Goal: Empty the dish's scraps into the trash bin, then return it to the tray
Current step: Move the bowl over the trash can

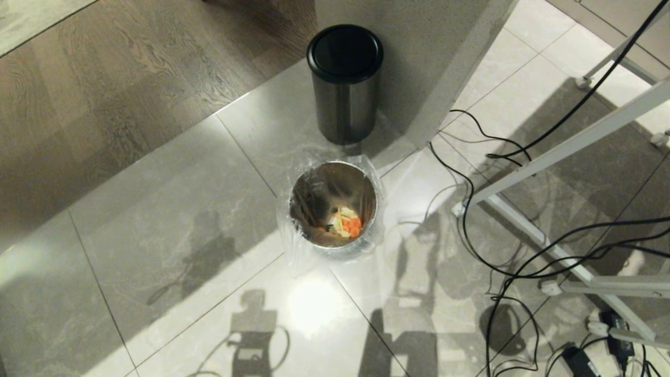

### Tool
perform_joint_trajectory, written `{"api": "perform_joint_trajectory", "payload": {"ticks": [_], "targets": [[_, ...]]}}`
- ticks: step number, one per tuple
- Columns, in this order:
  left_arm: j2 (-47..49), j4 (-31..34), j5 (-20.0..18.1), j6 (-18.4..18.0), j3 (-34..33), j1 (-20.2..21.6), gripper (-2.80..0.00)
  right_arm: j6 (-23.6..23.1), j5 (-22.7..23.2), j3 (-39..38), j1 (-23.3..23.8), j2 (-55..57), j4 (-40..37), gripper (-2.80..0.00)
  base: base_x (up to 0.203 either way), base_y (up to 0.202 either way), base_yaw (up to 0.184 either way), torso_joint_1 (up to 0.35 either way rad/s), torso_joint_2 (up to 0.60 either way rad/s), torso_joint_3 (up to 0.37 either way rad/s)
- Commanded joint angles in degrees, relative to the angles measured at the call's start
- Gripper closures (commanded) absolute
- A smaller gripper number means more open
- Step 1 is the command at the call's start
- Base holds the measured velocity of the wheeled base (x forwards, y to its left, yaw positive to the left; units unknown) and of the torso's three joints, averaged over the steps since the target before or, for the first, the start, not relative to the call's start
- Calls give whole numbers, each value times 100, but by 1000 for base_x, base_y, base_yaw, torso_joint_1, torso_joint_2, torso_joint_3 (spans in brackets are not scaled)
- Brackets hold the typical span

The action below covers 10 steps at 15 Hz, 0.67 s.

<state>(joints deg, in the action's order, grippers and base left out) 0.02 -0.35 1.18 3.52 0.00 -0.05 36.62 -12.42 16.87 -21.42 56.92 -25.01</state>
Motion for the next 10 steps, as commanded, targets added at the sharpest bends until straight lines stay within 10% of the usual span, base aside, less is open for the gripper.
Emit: {"api": "perform_joint_trajectory", "payload": {"ticks": [1,10], "targets": [[6,0,5,3,0,5,0,16,-9,202,-3,-14,-13,0,0,0,0,0,0,0],[6,0,5,7,0,4,0,-1153,-43,1750,-3,416,2,0,0,0,0,0,0,0]]}}
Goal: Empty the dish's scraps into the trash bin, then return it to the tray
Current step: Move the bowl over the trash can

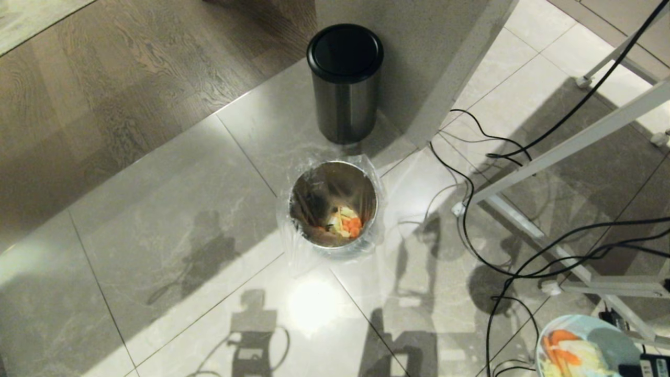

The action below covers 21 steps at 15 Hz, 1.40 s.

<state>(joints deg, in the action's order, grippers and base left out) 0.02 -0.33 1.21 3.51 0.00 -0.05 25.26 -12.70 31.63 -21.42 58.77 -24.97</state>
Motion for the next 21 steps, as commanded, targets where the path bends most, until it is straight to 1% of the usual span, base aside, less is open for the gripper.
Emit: {"api": "perform_joint_trajectory", "payload": {"ticks": [1,5,8,10,11,14,18,21], "targets": [[6,-2,2,0,0,-4,0,-35,-51,513,0,410,7,0,0,0,0,0,0,0],[6,-2,2,0,0,5,0,-56,-282,1260,-2,1210,439,0,0,0,0,0,0,0],[6,-2,2,1,0,5,0,-56,-437,1887,-19,1856,618,0,0,0,0,0,0,0],[6,-2,2,0,0,1,0,-32,-483,2347,-106,2336,844,0,0,0,0,0,0,0],[6,-2,2,3,0,0,0,-21,-494,2508,-233,2560,1056,0,0,0,0,0,0,0],[3,-2,2,0,0,-4,0,-13,-577,2877,-857,2897,1614,0,0,0,0,0,0,0],[6,-2,2,0,0,-1,0,-16,-1186,4183,-1493,3671,1640,0,0,0,0,0,0,0],[6,-2,2,0,0,2,0,-49,-1419,5045,-1768,4048,1438,0,0,0,0,0,0,0]]}}
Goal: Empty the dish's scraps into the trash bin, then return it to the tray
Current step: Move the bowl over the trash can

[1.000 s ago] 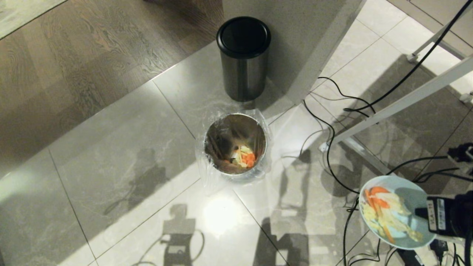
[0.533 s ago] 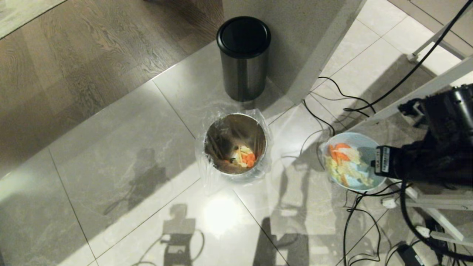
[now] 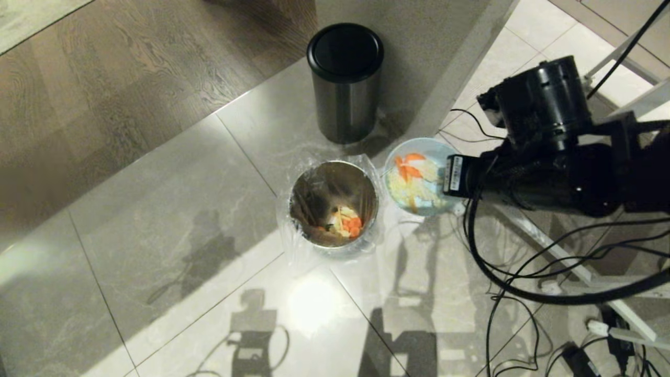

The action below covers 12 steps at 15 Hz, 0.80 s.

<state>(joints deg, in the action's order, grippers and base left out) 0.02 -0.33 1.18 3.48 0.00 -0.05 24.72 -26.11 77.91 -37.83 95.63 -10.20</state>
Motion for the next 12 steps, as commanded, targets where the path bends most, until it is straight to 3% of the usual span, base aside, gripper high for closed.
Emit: {"api": "perform_joint_trajectory", "payload": {"ticks": [1,6,9,12], "targets": [[6,-2,5,3,0,-4,0,-13,-230,626,-150,501,-69,0,0,0,0,0,0,0],[6,-2,5,3,0,5,0,-808,-478,940,-269,754,66,0,0,0,0,0,0,0],[6,-2,5,3,0,5,0,-1614,-523,1030,-462,995,459,0,0,0,0,0,0,0],[6,-2,5,12,0,-4,0,-2743,-531,1029,-554,1217,1320,0,0,0,0,0,0,0]]}}
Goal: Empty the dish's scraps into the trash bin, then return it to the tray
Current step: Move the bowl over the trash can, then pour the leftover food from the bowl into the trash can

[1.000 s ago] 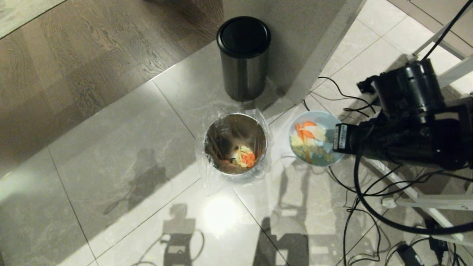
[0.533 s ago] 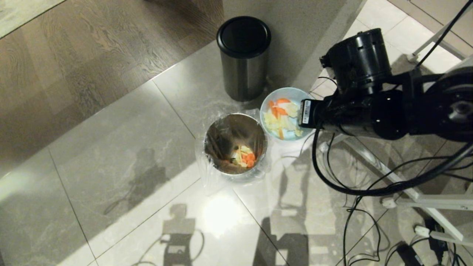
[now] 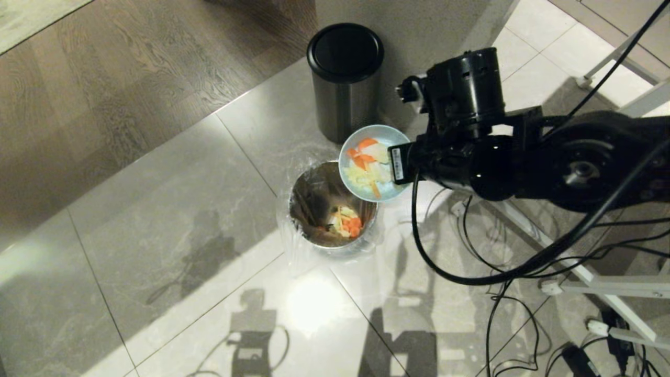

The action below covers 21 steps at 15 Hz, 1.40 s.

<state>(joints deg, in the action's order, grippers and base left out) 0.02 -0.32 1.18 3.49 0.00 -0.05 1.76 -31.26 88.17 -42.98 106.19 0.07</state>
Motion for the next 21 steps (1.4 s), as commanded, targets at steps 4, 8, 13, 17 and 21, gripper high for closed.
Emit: {"api": "perform_joint_trajectory", "payload": {"ticks": [4,8,13,17,21], "targets": [[6,-3,5,3,0,-2,0,-2061,-20,-81,-30,387,1878,0,0,0,0,0,0,0],[6,-3,5,3,0,-2,0,-3795,10,-132,-38,784,4055,0,0,0,0,0,0,0],[6,-3,5,3,0,5,0,-4586,92,-851,-301,943,5858,0,0,0,0,0,0,0],[6,-3,5,3,0,5,0,-4849,123,-920,-446,1127,6251,0,0,0,0,0,0,0],[6,-3,5,3,0,-4,0,-5466,931,-1059,-450,1302,6981,0,0,0,0,0,0,0]]}}
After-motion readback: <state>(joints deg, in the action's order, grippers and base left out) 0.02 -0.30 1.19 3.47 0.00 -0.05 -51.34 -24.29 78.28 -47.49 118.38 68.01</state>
